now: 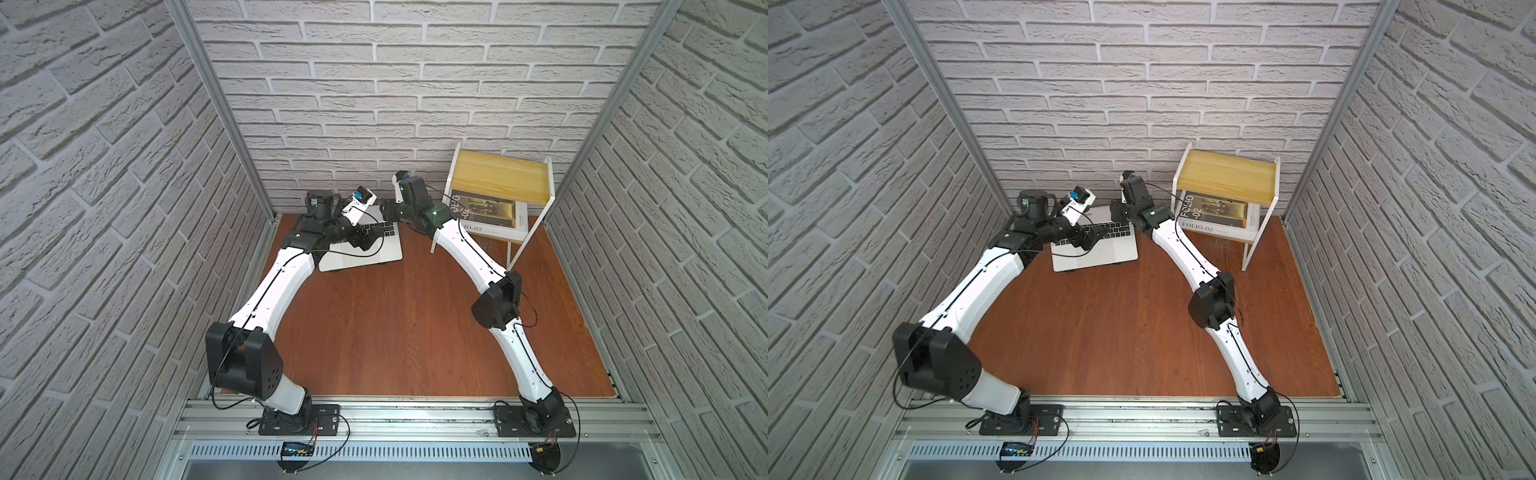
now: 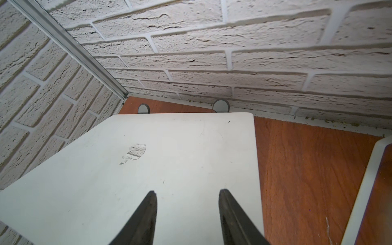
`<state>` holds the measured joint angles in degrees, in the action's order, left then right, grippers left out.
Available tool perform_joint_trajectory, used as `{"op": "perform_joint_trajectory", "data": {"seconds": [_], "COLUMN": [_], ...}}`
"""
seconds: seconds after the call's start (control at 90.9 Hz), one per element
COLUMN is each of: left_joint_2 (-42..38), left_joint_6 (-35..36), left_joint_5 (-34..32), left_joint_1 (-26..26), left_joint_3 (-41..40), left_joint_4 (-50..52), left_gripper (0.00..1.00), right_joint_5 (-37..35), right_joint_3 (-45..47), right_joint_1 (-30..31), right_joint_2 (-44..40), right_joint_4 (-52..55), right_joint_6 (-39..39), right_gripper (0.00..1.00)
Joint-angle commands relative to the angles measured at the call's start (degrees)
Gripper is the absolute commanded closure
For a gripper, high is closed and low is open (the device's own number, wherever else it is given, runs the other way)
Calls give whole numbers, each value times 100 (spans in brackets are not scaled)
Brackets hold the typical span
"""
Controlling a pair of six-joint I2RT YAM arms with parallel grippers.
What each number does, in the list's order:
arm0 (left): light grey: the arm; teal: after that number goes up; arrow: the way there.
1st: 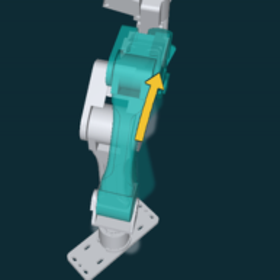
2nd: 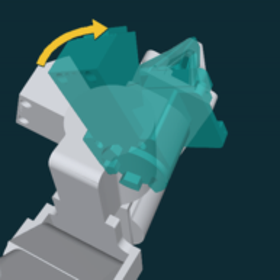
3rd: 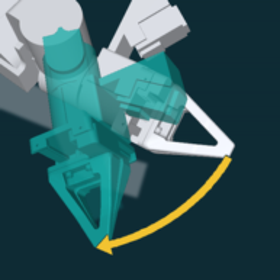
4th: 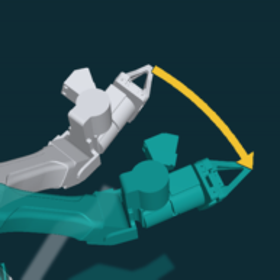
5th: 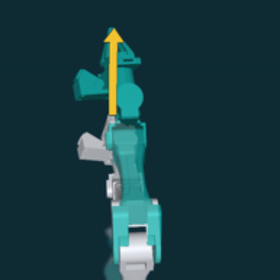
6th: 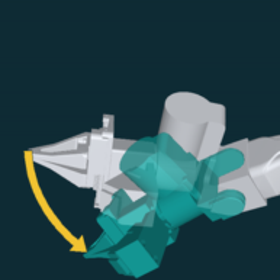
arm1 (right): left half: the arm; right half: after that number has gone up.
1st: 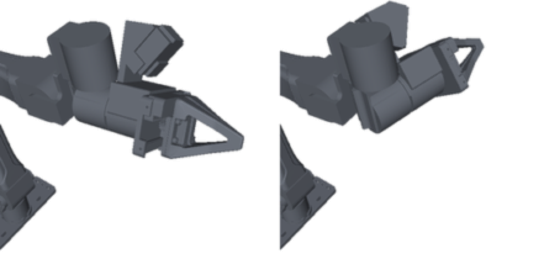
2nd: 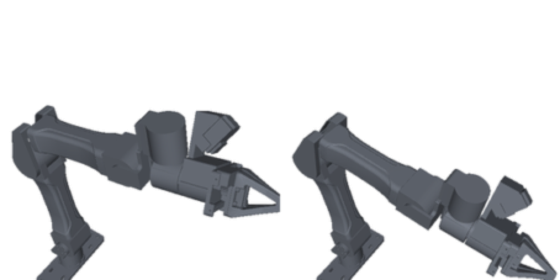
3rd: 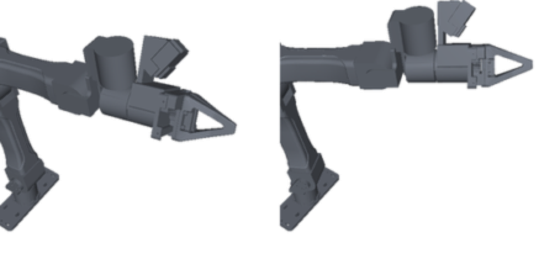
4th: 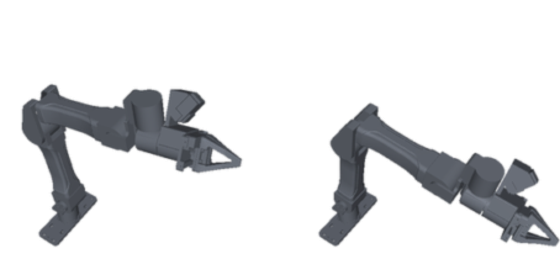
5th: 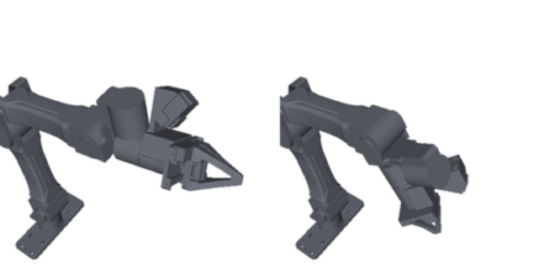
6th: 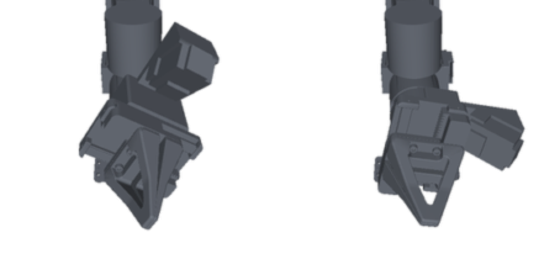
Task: Close the laptop lid and set it aside
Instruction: Close the lid of the laptop.
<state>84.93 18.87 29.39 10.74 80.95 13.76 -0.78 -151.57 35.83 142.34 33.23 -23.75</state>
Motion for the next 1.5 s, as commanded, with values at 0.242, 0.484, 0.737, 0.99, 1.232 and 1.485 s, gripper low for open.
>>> {"op": "perform_joint_trajectory", "data": {"seconds": [0.242, 0.484, 0.737, 0.99, 1.232, 1.485], "left_joint_2": [-725, -463, 269, 991, 1706, 2314], "left_joint_6": [-3716, -4310, -4471, -4351, -4423, -4450], "left_joint_5": [-494, -37, 357, 621, 779, 988], "left_joint_1": [-1710, -2467, -2577, -2754, -2861, -2924], "left_joint_3": [-1127, -2319, -2714, -2575, -2452, -1990], "left_joint_4": [-1615, -2638, -3449, -3551, -4052, -4112], "left_gripper": [1, 2, 4, 8, 9, 10], "right_joint_5": [78, 223, 360, 471, 541, 599], "right_joint_3": [1020, 1421, 1788, 2130, 2158, 2254], "right_joint_1": [97, 44, -83, -200, -275, -429], "right_joint_2": [-239, -245, -244, -245, -110, -63], "right_joint_4": [-66, -122, -252, -580, -637, -761], "right_joint_6": [-85, -176, -319, -336, -415, -486], "right_gripper": [48, 46, 42, 39, 36, 34]}}
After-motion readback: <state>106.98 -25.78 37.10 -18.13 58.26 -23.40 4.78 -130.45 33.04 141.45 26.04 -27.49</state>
